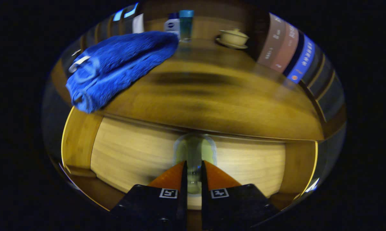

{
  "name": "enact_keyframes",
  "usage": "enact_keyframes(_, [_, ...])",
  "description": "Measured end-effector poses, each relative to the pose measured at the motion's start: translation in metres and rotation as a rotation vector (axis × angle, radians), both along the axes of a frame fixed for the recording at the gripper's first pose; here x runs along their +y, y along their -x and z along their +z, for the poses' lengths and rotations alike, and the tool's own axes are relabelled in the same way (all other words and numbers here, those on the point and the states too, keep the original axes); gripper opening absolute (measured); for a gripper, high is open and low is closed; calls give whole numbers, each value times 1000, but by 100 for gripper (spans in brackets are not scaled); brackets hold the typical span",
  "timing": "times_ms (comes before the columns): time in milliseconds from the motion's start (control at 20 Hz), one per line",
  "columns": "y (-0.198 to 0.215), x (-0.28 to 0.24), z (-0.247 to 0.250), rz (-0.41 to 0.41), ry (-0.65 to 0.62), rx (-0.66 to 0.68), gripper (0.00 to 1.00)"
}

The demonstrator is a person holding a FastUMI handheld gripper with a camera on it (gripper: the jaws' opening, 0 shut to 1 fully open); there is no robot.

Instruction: Pull open the drawer, take out the items inside it, and place them on the countertop above the cabinet.

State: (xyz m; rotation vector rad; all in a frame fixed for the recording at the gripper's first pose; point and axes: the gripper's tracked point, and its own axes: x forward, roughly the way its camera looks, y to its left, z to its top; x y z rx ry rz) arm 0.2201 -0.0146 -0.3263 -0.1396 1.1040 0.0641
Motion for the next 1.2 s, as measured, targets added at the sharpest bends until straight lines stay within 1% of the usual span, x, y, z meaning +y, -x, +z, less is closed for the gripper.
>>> enact_keyframes(50, [2, 3, -12, 2, -23, 29, 23])
enact_keyframes(100, [4, 5, -14, -4, -34, 41, 23])
enact_keyframes(300, [6, 7, -1, -25, -82, 23, 23])
enact_keyframes(600, [17, 24, 51, -1, -154, 20, 23])
enact_keyframes(950, [34, 23, 103, -17, -209, 49, 22])
enact_keyframes(1050, [27, 20, 118, -25, -222, 26, 22])
enact_keyframes(1200, [-5, 8, 145, -38, -201, -40, 23])
